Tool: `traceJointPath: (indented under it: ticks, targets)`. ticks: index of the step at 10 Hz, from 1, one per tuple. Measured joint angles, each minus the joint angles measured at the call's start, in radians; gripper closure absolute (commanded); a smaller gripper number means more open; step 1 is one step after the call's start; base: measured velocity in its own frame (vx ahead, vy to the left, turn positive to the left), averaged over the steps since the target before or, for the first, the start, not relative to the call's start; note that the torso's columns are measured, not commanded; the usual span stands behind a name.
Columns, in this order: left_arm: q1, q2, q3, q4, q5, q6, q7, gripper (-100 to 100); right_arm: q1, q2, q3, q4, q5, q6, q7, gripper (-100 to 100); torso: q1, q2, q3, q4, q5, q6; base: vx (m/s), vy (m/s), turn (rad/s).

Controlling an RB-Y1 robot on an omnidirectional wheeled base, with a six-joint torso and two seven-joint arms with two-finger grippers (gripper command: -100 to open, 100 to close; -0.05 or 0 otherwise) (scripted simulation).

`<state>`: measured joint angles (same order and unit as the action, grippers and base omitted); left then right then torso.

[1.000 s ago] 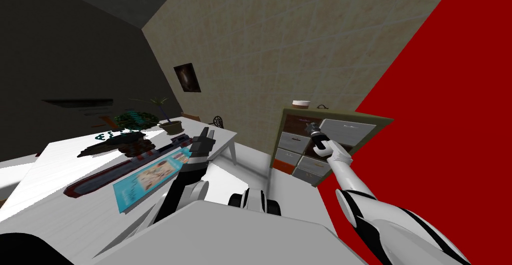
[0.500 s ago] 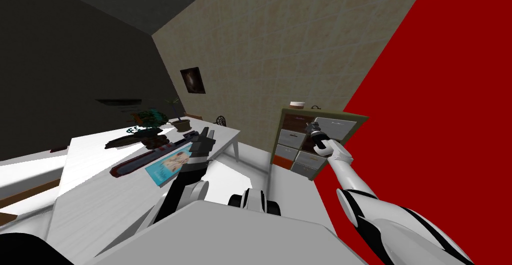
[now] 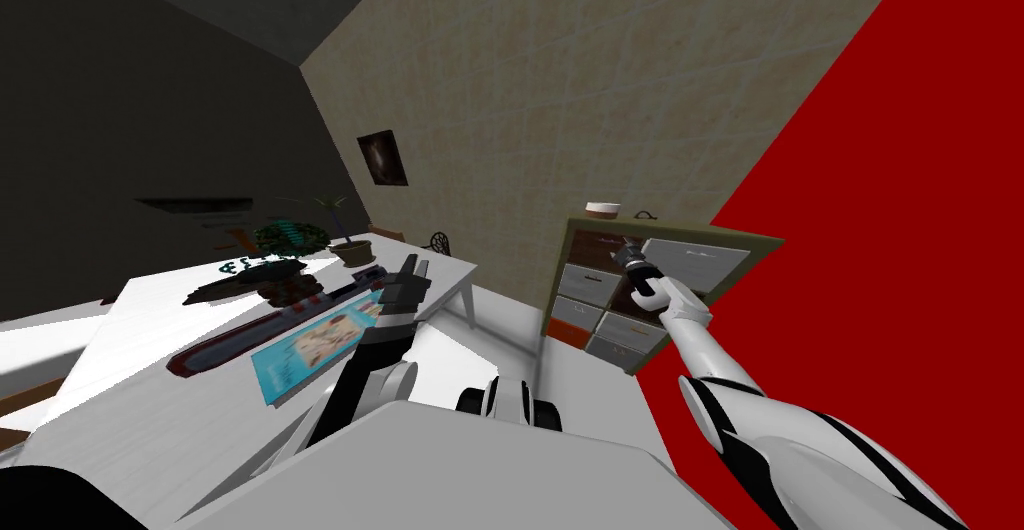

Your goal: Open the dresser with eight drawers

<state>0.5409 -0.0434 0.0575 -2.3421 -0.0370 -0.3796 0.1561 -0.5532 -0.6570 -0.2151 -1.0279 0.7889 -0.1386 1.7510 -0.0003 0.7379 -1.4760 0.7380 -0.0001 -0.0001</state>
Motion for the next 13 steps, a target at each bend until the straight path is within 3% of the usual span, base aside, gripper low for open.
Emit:
traceJointPath:
  ticks: [1, 2, 4, 6, 9, 10, 13]
  targets:
    - [0.0, 0.0, 0.0, 0.0, 0.0, 0.0, 0.0, 0, -0.001, -0.001, 0.001, 0.0, 0.0, 0.002, -0.001, -100, 0.003, 0.006, 0.004, 0.002, 0.001, 0.0, 0.073, -0.02, -0.252]
    - [0.0, 0.0, 0.0, 0.0, 0.0, 0.0, 0.0, 0, -0.007, 0.001, 0.033, -0.017, 0.027, 0.016, -0.027, -100, 0.002, 0.007, 0.004, 0.002, 0.001, 0.001, 0.07, -0.006, -0.169]
    - [0.0, 0.0, 0.0, 0.0, 0.0, 0.0, 0.0, 0, -0.012, 0.008, 0.039, -0.017, 0.075, 0.013, -0.078, -100, 0.002, 0.003, 0.002, 0.001, 0.001, -0.001, 0.033, -0.002, -0.12]
    - [0.0, 0.0, 0.0, 0.0, 0.0, 0.0, 0.0, 0, -0.027, 0.019, 0.069, -0.023, 0.14, 0.012, -0.114, -100, 0.0, -0.001, -0.001, 0.0, 0.0, 0.0, 0.038, 0.003, -0.065]
    - [0.0, 0.0, 0.0, 0.0, 0.0, 0.0, 0.0, 0, -0.019, 0.013, 0.088, -0.044, 0.161, 0.03, -0.19, -100, 0.0, 0.002, 0.001, 0.0, 0.0, 0.0, 0.018, -0.002, -0.078]
    - [0.0, 0.0, 0.0, 0.0, 0.0, 0.0, 0.0, 0, -0.011, 0.013, 0.129, -0.081, 0.186, 0.053, -0.225, -100, 0.0, -0.001, 0.0, 0.0, 0.0, 0.001, 0.059, 0.0, -0.178]
    - [0.0, 0.0, 0.0, 0.0, 0.0, 0.0, 0.0, 0, -0.046, 0.03, 0.15, -0.064, 0.265, 0.046, -0.303, -100, 0.0, -0.001, -0.001, 0.0, 0.0, 0.001, 0.052, -0.004, -0.116]
